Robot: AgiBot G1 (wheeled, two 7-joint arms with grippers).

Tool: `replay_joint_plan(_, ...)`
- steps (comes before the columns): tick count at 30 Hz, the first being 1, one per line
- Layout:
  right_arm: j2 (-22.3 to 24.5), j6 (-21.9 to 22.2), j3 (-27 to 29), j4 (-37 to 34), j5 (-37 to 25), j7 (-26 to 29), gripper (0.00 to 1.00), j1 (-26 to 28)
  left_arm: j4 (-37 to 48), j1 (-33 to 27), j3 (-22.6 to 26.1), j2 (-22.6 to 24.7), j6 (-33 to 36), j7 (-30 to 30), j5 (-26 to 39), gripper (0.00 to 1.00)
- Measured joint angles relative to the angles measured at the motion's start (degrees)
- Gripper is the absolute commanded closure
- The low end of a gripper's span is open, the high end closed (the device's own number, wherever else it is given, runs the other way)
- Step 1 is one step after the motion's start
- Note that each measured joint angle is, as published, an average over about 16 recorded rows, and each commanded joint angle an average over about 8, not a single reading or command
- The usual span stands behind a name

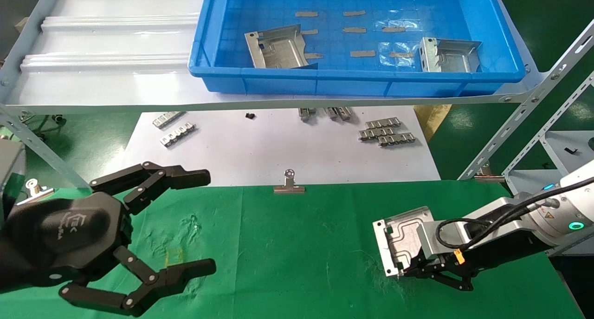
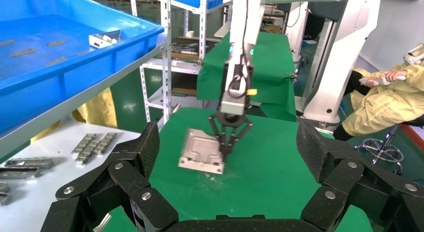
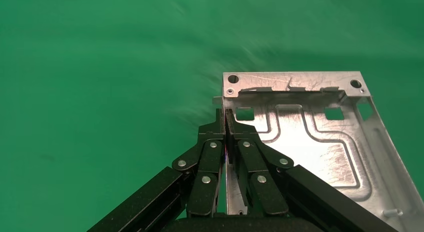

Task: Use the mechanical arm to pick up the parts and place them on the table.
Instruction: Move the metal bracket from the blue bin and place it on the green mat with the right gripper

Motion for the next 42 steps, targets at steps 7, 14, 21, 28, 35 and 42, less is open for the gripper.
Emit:
replay_joint_plan(7,-2.4,2.4,0.2,-4.2,-0.2,-3.2,0.19,-2.0,0.0,0.0,0.0,0.0,0.0,0.0,0.0,0.00)
replay_joint_plan(14,-3.5,4.2,0.6,-7.0,0.1,-5.2,0.00,-3.3,0.0,0.0,0.0,0.0,0.0,0.0,0.0,0.00)
replay_joint_plan(21,-3.4,3.9,1.0,-7.9,0.7,-6.4,0.00,-3.3,0.0,0.0,0.0,0.0,0.0,0.0,0.0,0.00)
replay_joint_plan(28,-1.6,-0.7,2.4,-7.7,4.3,-6.1,0.00,-2.9,0.0,0.0,0.0,0.0,0.0,0.0,0.0,0.00)
replay_joint_plan(35,1.9,-7.1,5.9,-7.8,13.1,-4.7,0.00,-5.2,0.0,0.0,0.0,0.0,0.0,0.0,0.0,0.00)
replay_joint_plan(42,4.2,-10.5,8.6,-8.2,20.2,-3.7,0.00,-8.4,0.0,0.0,0.0,0.0,0.0,0.0,0.0,0.00)
